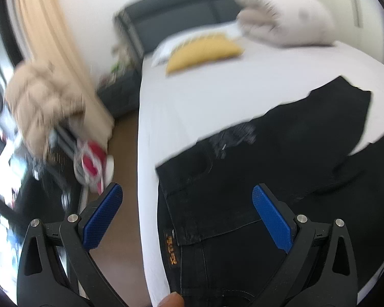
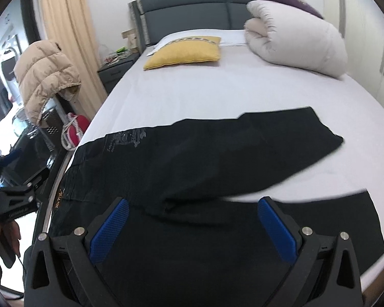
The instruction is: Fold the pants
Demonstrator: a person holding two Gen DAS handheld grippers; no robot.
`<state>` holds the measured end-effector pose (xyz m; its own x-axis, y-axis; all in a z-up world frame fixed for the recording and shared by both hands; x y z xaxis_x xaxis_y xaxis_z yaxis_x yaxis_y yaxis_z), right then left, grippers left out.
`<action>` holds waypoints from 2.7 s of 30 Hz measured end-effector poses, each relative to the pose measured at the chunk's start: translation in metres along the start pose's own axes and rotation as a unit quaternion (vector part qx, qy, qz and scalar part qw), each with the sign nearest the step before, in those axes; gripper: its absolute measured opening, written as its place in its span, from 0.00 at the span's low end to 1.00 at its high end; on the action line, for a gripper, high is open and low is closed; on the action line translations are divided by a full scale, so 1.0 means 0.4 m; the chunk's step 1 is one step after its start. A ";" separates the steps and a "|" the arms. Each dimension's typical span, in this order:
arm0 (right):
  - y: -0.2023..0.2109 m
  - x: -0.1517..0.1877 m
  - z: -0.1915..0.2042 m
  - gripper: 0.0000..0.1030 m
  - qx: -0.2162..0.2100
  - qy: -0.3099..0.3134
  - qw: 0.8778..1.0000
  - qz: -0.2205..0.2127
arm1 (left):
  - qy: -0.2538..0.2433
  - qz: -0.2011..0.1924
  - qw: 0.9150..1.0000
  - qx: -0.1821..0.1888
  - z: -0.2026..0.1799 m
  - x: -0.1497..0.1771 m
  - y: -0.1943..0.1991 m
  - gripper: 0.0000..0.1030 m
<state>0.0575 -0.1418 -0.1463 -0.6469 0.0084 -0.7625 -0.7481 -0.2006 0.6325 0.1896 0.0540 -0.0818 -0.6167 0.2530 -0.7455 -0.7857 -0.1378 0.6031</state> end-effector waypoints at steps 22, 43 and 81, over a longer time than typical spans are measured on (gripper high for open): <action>-0.358 -0.153 0.061 0.85 -0.176 0.168 0.968 0.062 | -0.096 0.171 0.942 0.274 -0.001 -0.054 -0.686 0.80; -0.511 -0.201 0.222 0.64 -0.243 0.306 0.914 0.111 | -0.061 0.075 0.945 0.311 0.021 -0.092 -0.546 0.06; -0.345 -0.009 0.352 0.06 -0.223 0.508 0.825 0.110 | -0.123 -0.020 0.964 0.233 -0.024 0.012 -0.275 0.00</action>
<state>0.1425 0.0238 -0.2116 -0.1331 -0.8559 -0.4996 -0.3545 -0.4296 0.8305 0.2726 0.0610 -0.1544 -0.5112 0.4761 -0.7155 -0.6651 0.3081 0.6802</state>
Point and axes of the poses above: each gripper's, at about its wrist camera, not at the fingertips, and y roughly against the way its jaws point, z to its left, x to its underside, the point moved 7 cm from there along -y, roughly the way its jaws point, and after that the axes turned 10 degrees about -z, right-handed, at the moved point
